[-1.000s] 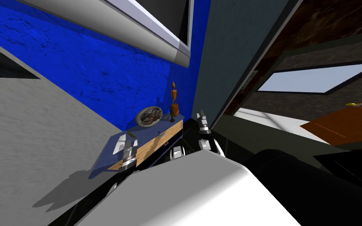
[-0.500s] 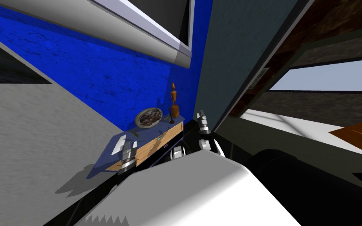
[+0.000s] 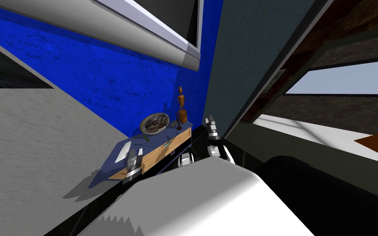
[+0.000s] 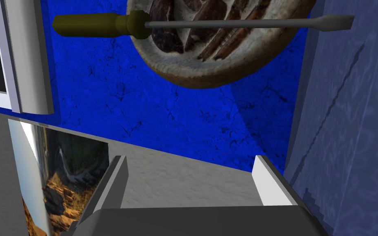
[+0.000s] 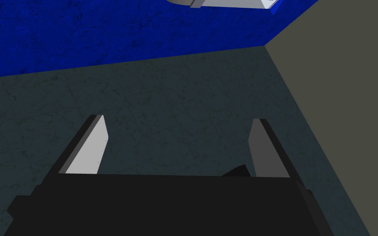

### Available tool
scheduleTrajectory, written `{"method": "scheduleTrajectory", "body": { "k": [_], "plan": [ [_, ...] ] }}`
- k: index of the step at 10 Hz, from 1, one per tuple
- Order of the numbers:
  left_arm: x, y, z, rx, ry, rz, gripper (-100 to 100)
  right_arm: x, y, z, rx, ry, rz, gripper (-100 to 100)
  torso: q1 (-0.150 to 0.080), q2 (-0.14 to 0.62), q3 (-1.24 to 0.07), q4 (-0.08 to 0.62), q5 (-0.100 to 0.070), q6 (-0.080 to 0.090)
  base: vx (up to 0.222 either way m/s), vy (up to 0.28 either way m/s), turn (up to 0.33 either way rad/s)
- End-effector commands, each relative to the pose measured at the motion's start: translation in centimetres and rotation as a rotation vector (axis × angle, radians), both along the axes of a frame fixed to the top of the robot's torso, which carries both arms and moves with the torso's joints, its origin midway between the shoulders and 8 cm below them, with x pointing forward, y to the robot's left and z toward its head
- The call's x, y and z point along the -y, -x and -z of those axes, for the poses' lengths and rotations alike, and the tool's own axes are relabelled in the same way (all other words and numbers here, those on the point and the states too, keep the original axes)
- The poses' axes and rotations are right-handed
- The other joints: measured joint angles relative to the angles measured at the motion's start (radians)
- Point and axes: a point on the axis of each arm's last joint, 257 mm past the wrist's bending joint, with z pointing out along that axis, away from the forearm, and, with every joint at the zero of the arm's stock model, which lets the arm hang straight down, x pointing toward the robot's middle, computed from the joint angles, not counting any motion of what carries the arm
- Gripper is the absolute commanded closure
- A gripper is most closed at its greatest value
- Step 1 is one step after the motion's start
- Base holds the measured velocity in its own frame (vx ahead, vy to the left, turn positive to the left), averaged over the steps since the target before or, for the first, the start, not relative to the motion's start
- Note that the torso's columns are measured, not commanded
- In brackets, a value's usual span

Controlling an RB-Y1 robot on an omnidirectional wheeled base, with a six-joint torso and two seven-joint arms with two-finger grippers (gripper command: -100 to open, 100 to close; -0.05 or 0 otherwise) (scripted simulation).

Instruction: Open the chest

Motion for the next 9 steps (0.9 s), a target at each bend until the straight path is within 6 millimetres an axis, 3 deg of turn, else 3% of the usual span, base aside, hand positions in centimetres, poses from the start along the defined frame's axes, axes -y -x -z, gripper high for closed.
{"method": "scheduleTrajectory", "body": {
  "k": [1, 3, 4, 9],
  "plan": [
    [1.6, 0.0, 2.9, -0.063, 0.047, 0.021, -100, 0.0, 0.0, 0.0, 0.000, 0.000, 0.000, 0, -0.001, -0.001, -0.001, -0.001, 0.000, -0.001, -0.011, -0.008, -0.014],
    [1.6, 0.0, 2.9, -0.063, 0.047, 0.021, -100, 0.0, 0.0, 0.0, 0.000, 0.000, 0.000, 0, 0.003, -0.003, -0.002, -0.003, 0.001, -0.003, 0.000, -0.007, 0.014],
    [-0.2, -0.2, 2.2, -0.022, 0.045, -0.021, -100, 0.0, 0.0, 0.0, 0.000, 0.000, 0.000, 0, 0.003, -0.004, -0.002, -0.003, 0.002, -0.001, 0.026, -0.075, 0.124],
    [-0.1, -0.1, 2.5, -0.026, 0.054, -0.025, -100, 0.0, 0.0, 0.0, 0.000, 0.000, 0.000, 0, 0.003, 0.000, -0.001, 0.003, -0.003, 0.000, 0.015, -0.033, 0.027]
  ]
}}
